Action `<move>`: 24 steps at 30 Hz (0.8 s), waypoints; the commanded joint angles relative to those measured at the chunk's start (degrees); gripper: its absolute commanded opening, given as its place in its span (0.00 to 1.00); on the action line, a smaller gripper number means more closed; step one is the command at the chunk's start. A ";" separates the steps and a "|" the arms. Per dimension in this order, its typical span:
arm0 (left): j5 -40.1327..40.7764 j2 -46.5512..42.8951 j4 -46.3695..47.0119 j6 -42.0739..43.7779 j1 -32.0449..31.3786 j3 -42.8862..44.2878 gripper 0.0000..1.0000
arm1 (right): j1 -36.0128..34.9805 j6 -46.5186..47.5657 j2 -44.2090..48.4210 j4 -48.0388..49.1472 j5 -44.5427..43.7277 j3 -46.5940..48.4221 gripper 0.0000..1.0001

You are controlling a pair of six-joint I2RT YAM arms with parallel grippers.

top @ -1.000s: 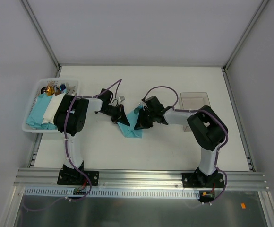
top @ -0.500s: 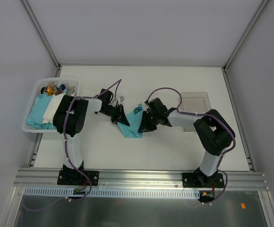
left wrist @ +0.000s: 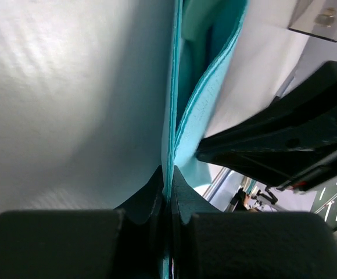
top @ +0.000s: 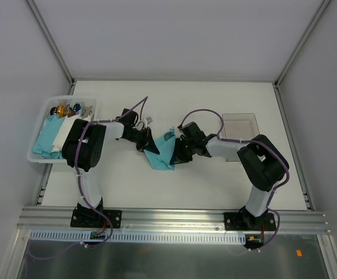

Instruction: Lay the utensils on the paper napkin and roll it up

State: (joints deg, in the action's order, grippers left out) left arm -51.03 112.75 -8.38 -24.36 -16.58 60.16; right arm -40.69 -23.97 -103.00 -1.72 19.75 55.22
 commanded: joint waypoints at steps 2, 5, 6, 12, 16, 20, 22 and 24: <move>-4.07 -5.43 3.11 -3.59 -1.70 -0.22 0.02 | -0.97 0.94 -2.03 -1.97 -2.35 -0.12 0.15; -4.70 -6.05 4.25 -4.64 -2.93 -0.40 0.03 | -0.97 1.55 -2.29 -2.94 -2.78 0.41 0.15; -4.61 -6.05 4.43 -4.73 -3.28 -0.40 0.03 | -1.15 1.82 -2.38 -3.12 -2.87 0.50 0.15; -3.30 -4.38 4.78 -6.05 -4.52 -0.31 0.05 | -1.06 2.26 -2.03 -3.91 -3.31 1.03 0.15; -3.03 -3.50 4.78 -5.96 -3.99 -1.27 0.04 | -1.15 2.52 -1.42 -4.26 -3.05 1.64 0.15; -1.97 -3.85 4.78 -4.73 -2.15 -3.20 0.04 | -1.15 2.96 -0.36 -5.31 -2.96 2.43 0.15; -1.62 -3.94 4.43 -4.29 -1.27 -3.91 0.04 | -1.15 2.96 0.17 -5.40 -2.70 2.70 0.15; -1.01 -3.94 4.16 -3.33 -0.47 -4.17 0.04 | -1.15 2.87 1.13 -5.32 -2.52 3.05 0.15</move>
State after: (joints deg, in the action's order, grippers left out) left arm -53.17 109.21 -3.70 -29.21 -18.22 56.66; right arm -41.43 -22.81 -103.57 -4.14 19.29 56.80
